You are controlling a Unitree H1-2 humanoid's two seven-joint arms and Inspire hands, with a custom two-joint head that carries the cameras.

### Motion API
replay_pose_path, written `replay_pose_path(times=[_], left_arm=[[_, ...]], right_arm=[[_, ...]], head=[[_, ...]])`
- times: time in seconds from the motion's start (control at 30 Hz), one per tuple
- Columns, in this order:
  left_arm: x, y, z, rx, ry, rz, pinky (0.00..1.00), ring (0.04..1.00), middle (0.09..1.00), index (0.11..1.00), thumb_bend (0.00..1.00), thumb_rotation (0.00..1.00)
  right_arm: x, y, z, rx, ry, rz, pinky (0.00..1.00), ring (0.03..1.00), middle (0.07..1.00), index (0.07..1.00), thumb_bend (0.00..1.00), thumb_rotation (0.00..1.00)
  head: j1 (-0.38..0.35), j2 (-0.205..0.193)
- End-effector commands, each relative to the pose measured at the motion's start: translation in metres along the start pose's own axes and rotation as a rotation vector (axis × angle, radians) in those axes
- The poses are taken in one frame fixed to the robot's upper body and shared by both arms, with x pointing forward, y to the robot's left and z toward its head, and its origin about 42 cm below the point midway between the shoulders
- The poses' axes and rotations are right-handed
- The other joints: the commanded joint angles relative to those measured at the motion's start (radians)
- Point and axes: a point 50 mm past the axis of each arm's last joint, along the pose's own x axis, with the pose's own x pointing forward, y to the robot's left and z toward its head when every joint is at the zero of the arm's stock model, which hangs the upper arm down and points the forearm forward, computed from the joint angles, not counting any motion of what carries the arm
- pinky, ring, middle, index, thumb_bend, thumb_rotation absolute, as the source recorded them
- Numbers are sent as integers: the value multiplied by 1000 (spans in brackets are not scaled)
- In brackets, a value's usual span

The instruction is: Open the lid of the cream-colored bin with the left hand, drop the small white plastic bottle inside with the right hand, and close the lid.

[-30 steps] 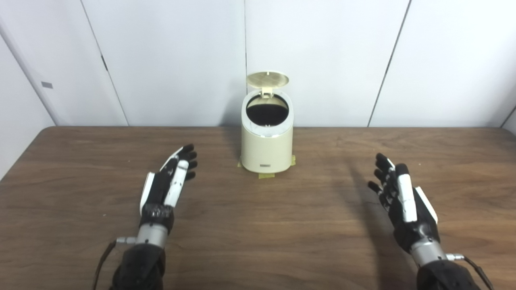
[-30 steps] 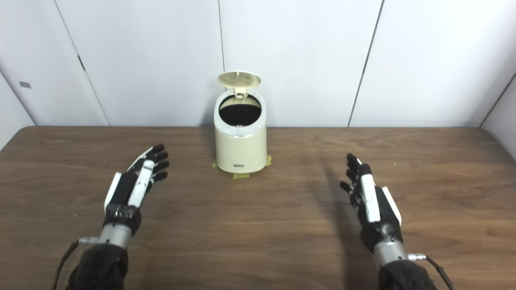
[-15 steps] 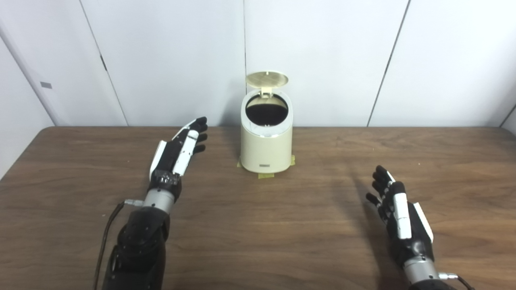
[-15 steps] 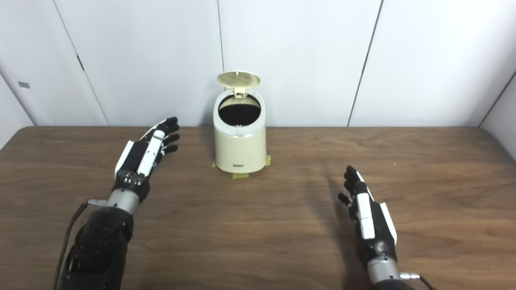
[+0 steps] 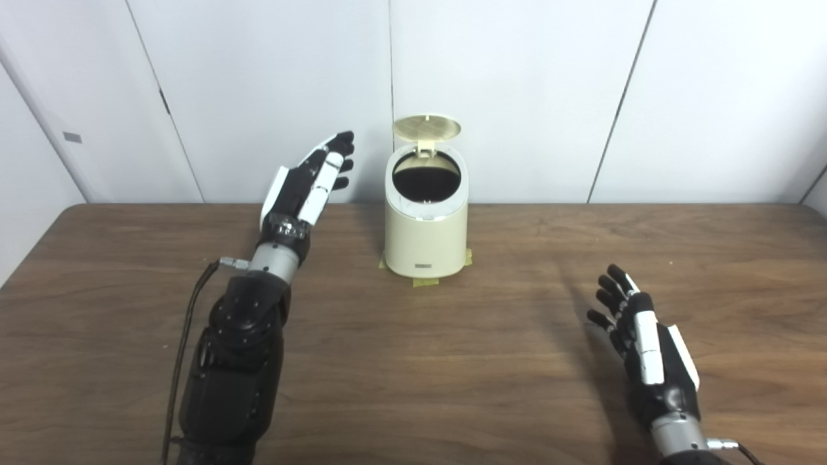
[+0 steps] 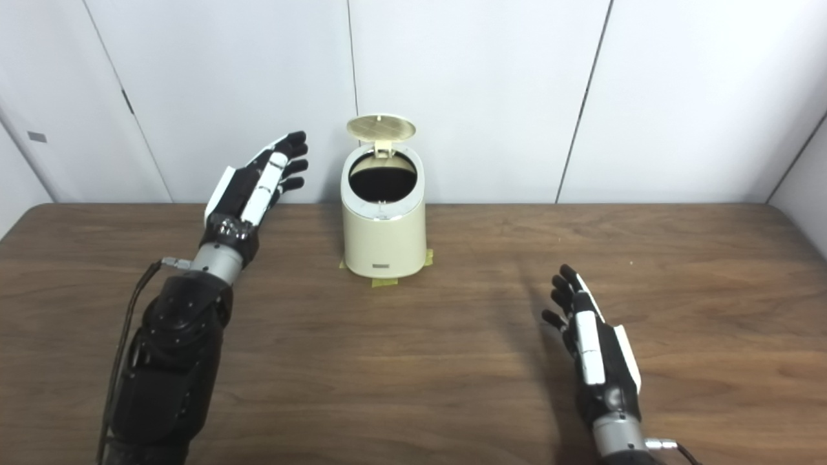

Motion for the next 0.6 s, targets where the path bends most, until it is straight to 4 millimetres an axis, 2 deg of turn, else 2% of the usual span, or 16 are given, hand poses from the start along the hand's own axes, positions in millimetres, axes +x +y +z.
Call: replay_pose_path(times=[0.0, 0.3, 0.57], left_arm=[[20, -2, 35, 23, -125, 1, 841, 873, 892, 899, 478, 869], [47, -13, 52, 29, -141, -17, 838, 872, 895, 909, 448, 867], [64, -20, 64, 66, -160, -40, 832, 855, 871, 881, 481, 819]], right_arm=[[4, -1, 11, -7, -71, 8, 840, 923, 923, 925, 645, 1000], [-1, 1, 10, -37, -56, 21, 799, 918, 910, 909, 597, 1000], [-2, 4, 8, -42, -58, 35, 776, 904, 902, 910, 606, 1000]], head=[[0, 1], [2, -18], [0, -25]])
